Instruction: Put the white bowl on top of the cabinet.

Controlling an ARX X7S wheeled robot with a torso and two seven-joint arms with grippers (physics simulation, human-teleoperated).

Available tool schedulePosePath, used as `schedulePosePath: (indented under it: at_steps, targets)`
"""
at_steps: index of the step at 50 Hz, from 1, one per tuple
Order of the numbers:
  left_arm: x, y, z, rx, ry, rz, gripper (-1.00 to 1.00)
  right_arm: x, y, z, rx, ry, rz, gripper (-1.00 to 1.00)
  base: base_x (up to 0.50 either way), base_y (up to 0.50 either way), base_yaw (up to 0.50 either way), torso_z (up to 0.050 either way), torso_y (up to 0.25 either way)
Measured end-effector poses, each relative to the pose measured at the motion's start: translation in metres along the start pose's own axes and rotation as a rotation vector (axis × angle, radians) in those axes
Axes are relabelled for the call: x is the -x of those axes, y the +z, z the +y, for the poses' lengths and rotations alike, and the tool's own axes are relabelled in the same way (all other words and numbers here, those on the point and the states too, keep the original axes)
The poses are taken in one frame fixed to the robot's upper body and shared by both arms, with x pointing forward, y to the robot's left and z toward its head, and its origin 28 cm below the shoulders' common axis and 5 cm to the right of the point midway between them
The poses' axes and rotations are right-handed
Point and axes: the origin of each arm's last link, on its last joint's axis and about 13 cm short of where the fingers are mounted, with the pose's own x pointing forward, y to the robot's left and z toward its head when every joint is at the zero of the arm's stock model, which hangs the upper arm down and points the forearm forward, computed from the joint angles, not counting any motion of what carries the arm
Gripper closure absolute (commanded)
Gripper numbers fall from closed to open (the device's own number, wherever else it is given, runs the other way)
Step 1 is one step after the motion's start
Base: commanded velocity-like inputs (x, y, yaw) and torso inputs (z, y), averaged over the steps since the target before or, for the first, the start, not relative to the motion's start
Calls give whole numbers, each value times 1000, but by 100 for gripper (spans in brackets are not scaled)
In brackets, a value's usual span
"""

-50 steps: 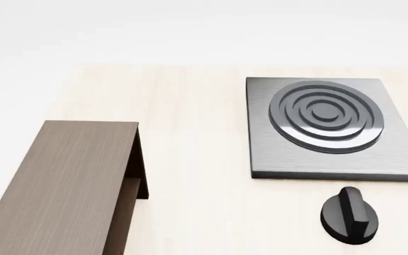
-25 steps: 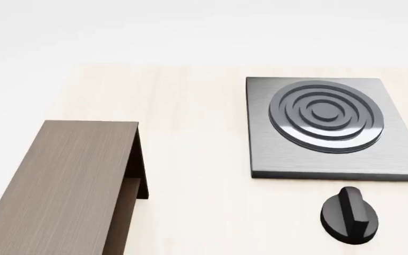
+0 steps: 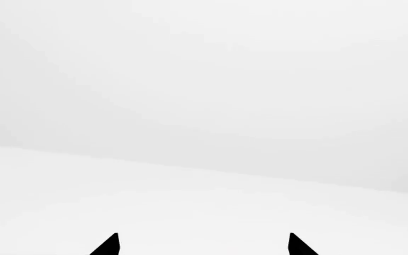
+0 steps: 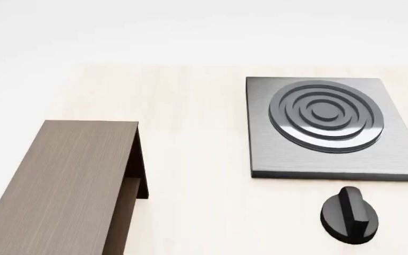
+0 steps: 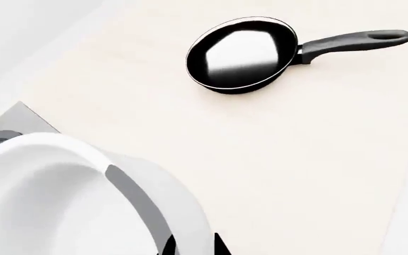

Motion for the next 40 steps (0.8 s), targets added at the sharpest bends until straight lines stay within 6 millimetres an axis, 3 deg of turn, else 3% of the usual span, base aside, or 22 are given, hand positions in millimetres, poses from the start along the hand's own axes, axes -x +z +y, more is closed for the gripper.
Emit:
schedulePosePath:
  at_steps: [40]
  targets:
    - [0,0,0,3,0,2,-100,31,78,72,16,118,-116,100,0,0,0,0,1]
